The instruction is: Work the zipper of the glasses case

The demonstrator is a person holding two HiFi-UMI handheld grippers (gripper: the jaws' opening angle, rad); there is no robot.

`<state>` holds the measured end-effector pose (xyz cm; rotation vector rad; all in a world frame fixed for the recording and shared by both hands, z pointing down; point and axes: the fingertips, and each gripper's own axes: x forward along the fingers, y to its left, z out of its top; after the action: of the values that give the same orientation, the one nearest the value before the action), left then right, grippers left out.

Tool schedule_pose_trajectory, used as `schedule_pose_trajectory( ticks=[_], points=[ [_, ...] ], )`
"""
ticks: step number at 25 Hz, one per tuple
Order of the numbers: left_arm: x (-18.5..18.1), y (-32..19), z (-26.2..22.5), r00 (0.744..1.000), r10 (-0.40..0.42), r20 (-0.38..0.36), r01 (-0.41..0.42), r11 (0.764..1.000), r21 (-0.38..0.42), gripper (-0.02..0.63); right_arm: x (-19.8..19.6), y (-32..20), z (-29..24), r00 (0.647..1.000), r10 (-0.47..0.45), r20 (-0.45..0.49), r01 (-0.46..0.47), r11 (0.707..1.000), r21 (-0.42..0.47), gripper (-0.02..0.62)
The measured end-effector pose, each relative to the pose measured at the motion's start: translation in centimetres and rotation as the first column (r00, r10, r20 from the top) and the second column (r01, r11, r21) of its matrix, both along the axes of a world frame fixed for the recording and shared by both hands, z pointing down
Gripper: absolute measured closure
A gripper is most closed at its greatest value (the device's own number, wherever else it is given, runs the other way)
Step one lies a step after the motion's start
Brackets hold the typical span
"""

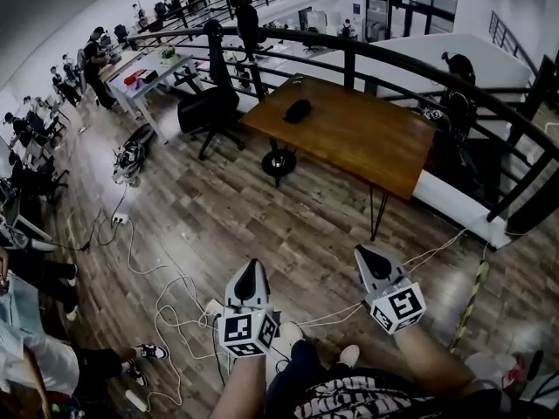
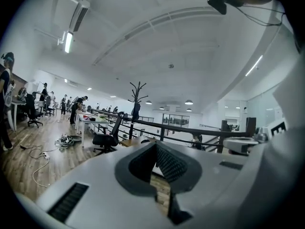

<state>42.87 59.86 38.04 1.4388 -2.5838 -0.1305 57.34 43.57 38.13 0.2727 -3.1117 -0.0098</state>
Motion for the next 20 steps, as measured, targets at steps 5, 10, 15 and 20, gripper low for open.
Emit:
schedule_pose_trajectory(
  ticks=[5,10,15,20],
  points=[
    [-3.7,-0.1,0.7,1.0,0.01,-0.024,-0.01,1.0,0.005,0.601,-3.2,0.4,0.5,1.0,0.012,-0.023,-0.012,1.0,-0.003,0.604],
    [-7.8,-0.6,0.6,0.999,0.03,-0.027,-0.03,0.999,0.018,0.601,-6.7,0.5,0.1,0.999,0.031,-0.03,-0.031,0.999,0.01,0.604],
    [-11.0,-2.0,0.6,0.998,0.064,0.029,-0.064,0.998,-0.004,0.601,-10.5,-0.2,-0.6,0.998,0.051,-0.024,-0.05,0.998,0.037,0.604],
    [-13.9,-3.0,-0.3,0.994,0.108,0.034,-0.109,0.994,0.023,0.601,-13.9,-0.2,-2.0,0.997,0.074,-0.015,-0.073,0.995,0.063,0.604]
  ],
)
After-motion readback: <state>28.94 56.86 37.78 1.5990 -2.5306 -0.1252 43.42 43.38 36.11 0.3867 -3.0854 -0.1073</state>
